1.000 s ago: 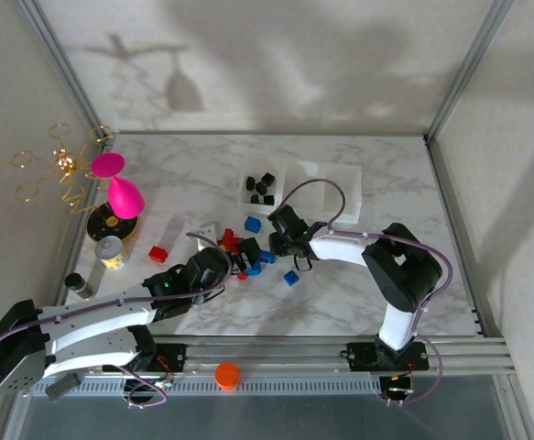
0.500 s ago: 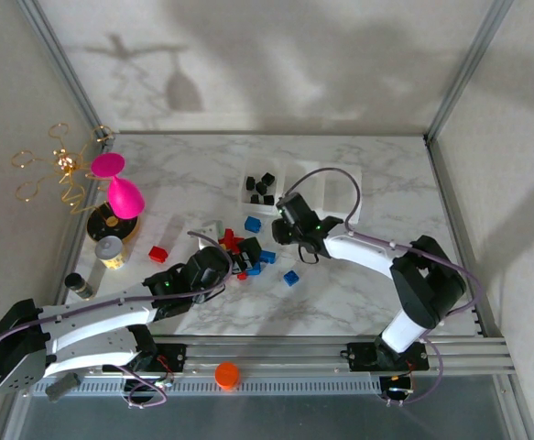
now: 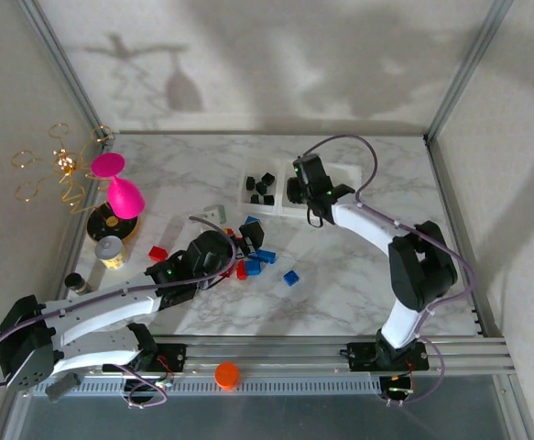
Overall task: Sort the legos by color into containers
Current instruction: Place the lego in the container.
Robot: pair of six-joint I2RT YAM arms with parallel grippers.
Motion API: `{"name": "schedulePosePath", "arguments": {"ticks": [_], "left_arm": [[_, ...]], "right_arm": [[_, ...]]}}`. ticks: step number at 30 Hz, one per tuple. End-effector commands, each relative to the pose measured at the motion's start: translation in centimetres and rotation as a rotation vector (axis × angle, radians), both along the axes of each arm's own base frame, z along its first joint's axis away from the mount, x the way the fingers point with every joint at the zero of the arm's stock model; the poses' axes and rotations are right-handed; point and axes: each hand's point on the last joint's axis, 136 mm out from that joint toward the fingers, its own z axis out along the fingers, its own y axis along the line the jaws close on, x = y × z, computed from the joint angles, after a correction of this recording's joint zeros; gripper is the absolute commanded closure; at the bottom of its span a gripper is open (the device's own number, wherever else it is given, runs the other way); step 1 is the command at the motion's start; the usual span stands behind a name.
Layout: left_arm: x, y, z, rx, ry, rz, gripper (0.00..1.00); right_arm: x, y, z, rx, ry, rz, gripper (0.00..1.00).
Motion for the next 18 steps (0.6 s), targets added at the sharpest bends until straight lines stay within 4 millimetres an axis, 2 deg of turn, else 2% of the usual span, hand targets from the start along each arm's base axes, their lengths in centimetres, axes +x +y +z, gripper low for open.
{"name": "schedulePosePath", "arguments": {"ticks": [1,5,9,12,18], "left_arm": [[0.9,-0.6,1.7,-0.011,-0.030,-0.018,0.00],[1.4,-0.4,1.7,-0.003,-0.035,-0.010,0.00],[1.8,-0.4,1.7,-0.014,-0.030,-0.003,0.00],[1.8,-0.5,1.9,-0.024,-0.027,-0.008,0.00],[1.8,-0.9,2.2,-0.021,-0.033,-0.028,0.00]], "right_arm": [[2.4,-0.5,-0.2,-0.024,-0.025,-0.035,0.70],[4.5,-0.8,-1.6,-0.035,-0.026,-0.052,0.69],[6.3,-1.2,-2.7,-0.066,-0.017,-0.066,0.64],[6.8,-1.1,-2.3,-0.065,-0.023,-0.067,0.56],[6.4,-0.4,-0.4,-0.015,-0.043,-0.031,0.49]]}}
